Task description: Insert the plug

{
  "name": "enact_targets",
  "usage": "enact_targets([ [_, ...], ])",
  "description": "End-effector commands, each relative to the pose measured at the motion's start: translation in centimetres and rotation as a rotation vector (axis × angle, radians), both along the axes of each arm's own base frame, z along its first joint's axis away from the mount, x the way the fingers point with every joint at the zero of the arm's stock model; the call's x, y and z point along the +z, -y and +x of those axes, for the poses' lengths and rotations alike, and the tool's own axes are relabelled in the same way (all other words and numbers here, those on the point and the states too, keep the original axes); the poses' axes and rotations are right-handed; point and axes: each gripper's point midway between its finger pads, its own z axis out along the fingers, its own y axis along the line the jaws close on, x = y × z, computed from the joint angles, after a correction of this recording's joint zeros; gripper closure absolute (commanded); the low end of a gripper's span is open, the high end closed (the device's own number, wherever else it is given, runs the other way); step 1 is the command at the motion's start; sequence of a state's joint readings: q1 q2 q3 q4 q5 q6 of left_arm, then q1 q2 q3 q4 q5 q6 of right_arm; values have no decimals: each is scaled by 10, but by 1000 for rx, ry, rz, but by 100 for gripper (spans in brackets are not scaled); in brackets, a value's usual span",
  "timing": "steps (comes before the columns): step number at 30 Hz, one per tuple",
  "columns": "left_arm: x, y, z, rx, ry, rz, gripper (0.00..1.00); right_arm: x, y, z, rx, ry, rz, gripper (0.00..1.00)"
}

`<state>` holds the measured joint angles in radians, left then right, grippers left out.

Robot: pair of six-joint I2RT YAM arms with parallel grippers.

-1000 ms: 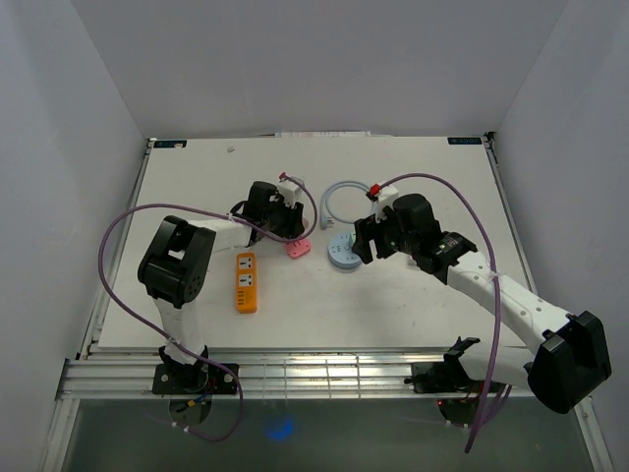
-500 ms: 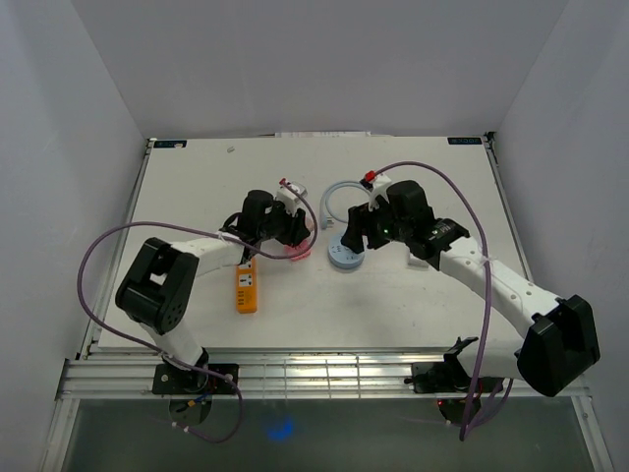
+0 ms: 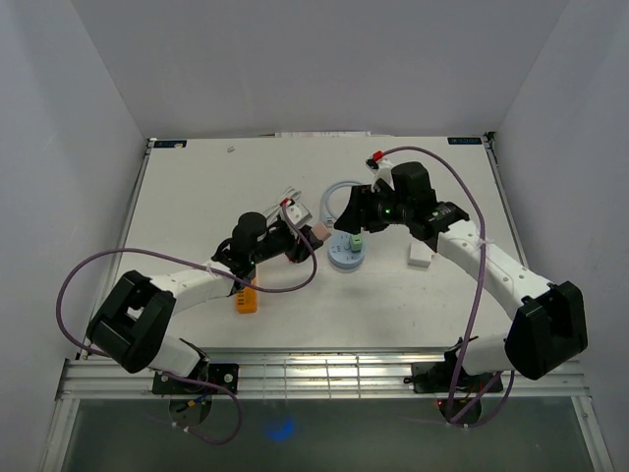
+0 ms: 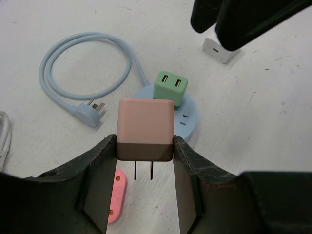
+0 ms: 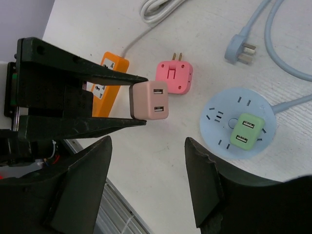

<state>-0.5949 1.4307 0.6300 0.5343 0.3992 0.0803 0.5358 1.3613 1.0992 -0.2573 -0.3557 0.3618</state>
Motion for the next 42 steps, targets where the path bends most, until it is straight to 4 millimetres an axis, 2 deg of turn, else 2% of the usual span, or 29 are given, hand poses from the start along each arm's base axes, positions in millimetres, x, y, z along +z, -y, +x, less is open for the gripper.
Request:
enact_targets([
  [1, 37, 9, -10, -78, 120, -76, 56, 23, -11, 6, 28, -19, 124, 33],
  [8, 42, 12, -24, -135, 165, -93, 56, 15, -26, 4, 93, -85, 177, 33],
  [15, 43, 14, -29, -162, 178, -99, 56, 4, -31, 5, 95, -130, 198, 33],
  [21, 45, 13, -28, -156, 183, -101, 56, -5, -34, 5, 100, -157, 194, 35],
  [25, 46, 13, -28, -155, 183, -103, 57, -7, -35, 4, 106, -166, 195, 42],
  [36, 45, 12, -24, -132, 182, -100, 57, -19, -41, -1, 134, -207, 199, 41],
  [39, 44, 12, -23, -129, 180, -98, 57, -20, -42, -2, 142, -213, 204, 45],
  [42, 44, 12, -23, -128, 177, -99, 58, -20, -44, -3, 152, -215, 208, 57],
])
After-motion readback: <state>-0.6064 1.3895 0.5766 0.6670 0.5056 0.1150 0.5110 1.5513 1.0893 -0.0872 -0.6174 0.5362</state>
